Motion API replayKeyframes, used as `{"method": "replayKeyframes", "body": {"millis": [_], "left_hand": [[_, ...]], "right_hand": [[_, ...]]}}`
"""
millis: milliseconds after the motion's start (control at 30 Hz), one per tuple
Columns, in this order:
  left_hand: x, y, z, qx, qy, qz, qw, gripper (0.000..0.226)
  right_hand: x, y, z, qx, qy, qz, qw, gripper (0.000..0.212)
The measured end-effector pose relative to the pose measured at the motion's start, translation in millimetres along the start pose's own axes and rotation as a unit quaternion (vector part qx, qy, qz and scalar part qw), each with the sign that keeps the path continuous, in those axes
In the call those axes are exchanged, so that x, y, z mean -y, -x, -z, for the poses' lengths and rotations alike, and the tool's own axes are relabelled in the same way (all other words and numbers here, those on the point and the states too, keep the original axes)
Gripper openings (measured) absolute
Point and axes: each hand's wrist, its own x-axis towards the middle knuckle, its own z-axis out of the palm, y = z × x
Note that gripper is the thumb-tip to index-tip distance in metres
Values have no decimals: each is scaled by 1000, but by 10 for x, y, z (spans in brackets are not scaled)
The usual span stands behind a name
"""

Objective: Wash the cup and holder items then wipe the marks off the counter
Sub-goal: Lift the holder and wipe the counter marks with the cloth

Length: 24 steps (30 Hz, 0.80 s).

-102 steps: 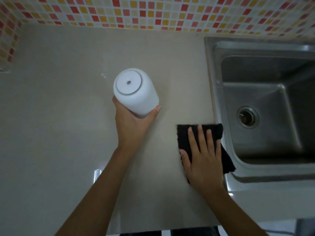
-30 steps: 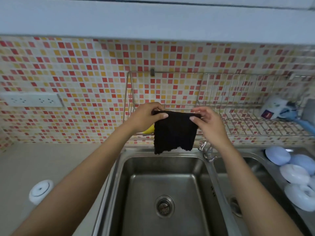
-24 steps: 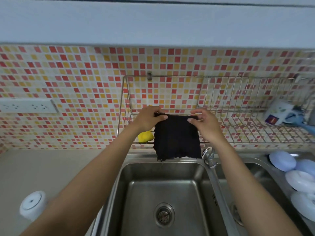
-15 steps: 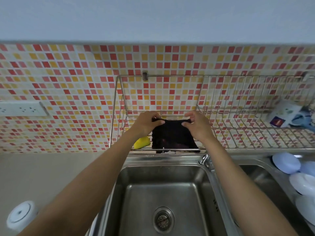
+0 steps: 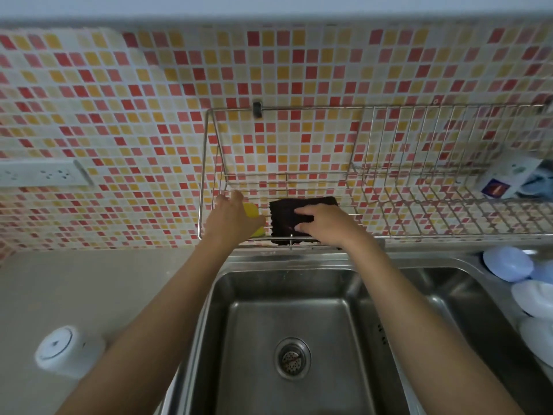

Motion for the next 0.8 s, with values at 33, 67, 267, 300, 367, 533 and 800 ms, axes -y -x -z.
{"method": "replayKeyframes", "body": {"millis": [33,67,267,300,367,533,800], "left_hand": [[-11,17,4,-13,20,-15,1000,71],[-14,30,4,-25,38,-27,999,67],[12,54,-3,-46,58,-36,997,57],[13,61,1,-47,58,-35,997,57],[18,68,1,-49,57,-40,996,57],[55,54,-18,-51,52,-52,996,56],[190,347,-205,-108,-122,-153,975,64]], "right_hand": [[-6,9,18,8,-7,1,1000,51],[-7,19,35,14,-15,3,1000,51],[-34,48,17,-28,-69,27,997,21],[-38,48,7,-34,-73,27,996,14],[-30,58,1,-33,-74,27,996,7],[16,122,30,-9,-118,44,992,16],[54,130,-64,-64,2,26,998,36]]}}
